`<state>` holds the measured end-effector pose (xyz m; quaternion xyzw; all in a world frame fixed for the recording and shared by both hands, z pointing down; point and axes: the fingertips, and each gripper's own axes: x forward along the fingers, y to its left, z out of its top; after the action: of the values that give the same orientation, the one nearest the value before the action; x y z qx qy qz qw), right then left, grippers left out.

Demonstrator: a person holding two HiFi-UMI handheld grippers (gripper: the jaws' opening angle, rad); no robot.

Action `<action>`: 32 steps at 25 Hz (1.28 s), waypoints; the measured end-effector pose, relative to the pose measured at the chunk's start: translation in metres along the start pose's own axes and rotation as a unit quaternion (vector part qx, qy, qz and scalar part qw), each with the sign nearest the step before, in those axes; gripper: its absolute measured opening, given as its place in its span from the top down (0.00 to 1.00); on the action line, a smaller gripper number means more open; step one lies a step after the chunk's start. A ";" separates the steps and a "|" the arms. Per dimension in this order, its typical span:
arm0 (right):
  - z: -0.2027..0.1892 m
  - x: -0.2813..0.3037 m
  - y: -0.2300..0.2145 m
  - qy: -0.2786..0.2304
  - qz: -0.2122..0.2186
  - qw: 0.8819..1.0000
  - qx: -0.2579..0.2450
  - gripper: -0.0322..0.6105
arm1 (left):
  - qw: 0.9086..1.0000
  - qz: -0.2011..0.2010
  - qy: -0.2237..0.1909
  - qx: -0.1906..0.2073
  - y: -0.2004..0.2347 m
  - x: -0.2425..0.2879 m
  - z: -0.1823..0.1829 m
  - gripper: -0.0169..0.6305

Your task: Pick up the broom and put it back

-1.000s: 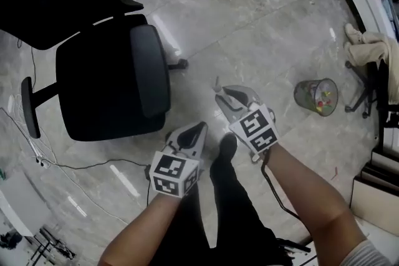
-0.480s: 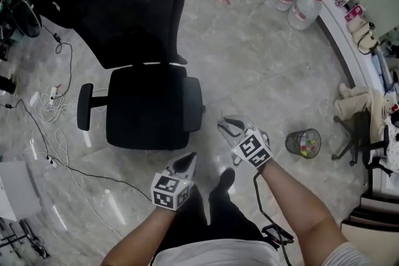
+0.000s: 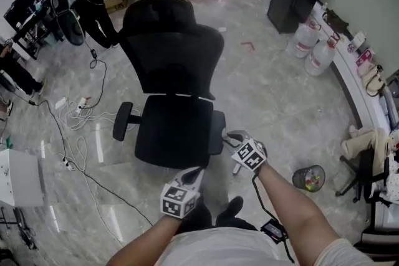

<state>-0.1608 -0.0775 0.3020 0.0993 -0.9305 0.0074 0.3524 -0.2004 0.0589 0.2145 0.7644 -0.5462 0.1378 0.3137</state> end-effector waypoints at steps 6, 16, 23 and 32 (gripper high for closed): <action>0.025 0.030 0.021 0.020 0.035 0.999 -0.023 0.81 | 0.999 0.027 -0.019 -0.005 0.026 -0.032 0.018 0.96; 0.038 0.031 0.022 0.006 0.033 0.999 0.002 0.72 | 0.999 0.036 -0.040 -0.007 0.037 -0.030 0.044 0.96; 0.069 -0.010 0.011 -0.038 0.006 0.999 0.015 0.71 | 0.998 0.031 -0.053 0.002 0.024 -0.023 0.070 0.96; 0.155 -0.211 -0.017 -0.148 -0.082 0.975 0.143 0.90 | 0.993 0.010 -0.110 0.042 -0.080 -0.020 0.175 0.96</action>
<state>-0.1049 -0.0692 0.0462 0.2245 -0.9504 0.0971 0.1921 -0.1568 -0.0199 0.0428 0.7819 -0.5787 0.0787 0.2181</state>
